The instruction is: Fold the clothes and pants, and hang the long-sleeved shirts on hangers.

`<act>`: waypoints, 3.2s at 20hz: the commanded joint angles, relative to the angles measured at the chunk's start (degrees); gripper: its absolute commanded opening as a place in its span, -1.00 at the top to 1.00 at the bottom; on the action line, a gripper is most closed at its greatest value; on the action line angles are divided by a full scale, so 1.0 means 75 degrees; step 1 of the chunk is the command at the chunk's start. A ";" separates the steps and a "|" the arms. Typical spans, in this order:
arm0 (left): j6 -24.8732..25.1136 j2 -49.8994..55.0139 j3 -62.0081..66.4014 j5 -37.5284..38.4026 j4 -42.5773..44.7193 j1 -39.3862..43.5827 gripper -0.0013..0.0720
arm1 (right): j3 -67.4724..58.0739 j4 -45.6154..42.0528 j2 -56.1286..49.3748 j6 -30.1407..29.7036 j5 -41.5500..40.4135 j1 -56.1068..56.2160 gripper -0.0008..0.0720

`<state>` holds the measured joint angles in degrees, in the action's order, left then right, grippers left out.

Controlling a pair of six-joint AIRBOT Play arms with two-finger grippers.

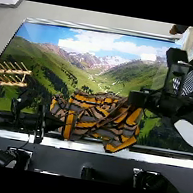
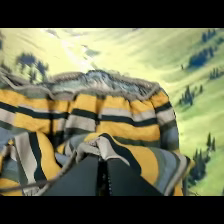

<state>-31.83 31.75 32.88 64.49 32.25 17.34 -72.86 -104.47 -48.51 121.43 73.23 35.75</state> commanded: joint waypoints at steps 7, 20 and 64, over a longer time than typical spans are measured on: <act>0.0697 0.0866 0.0006 -0.1043 -0.0787 0.0702 0.92 | -0.0149 0.0414 0.0017 -0.0111 -0.0160 0.0006 0.89; 0.1189 0.1483 0.0006 -0.1961 -0.1845 0.1265 0.92 | -0.0149 0.0522 0.0015 -0.0312 -0.0108 0.0006 0.89; 0.1244 0.1489 0.0006 -0.1941 -0.1903 0.1276 0.91 | -0.0510 0.2903 -0.1935 -1.0197 0.1236 -0.5106 -0.91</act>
<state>-22.50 42.87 32.88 49.93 17.96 26.94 -76.62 -82.46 -61.43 47.40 83.09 -2.48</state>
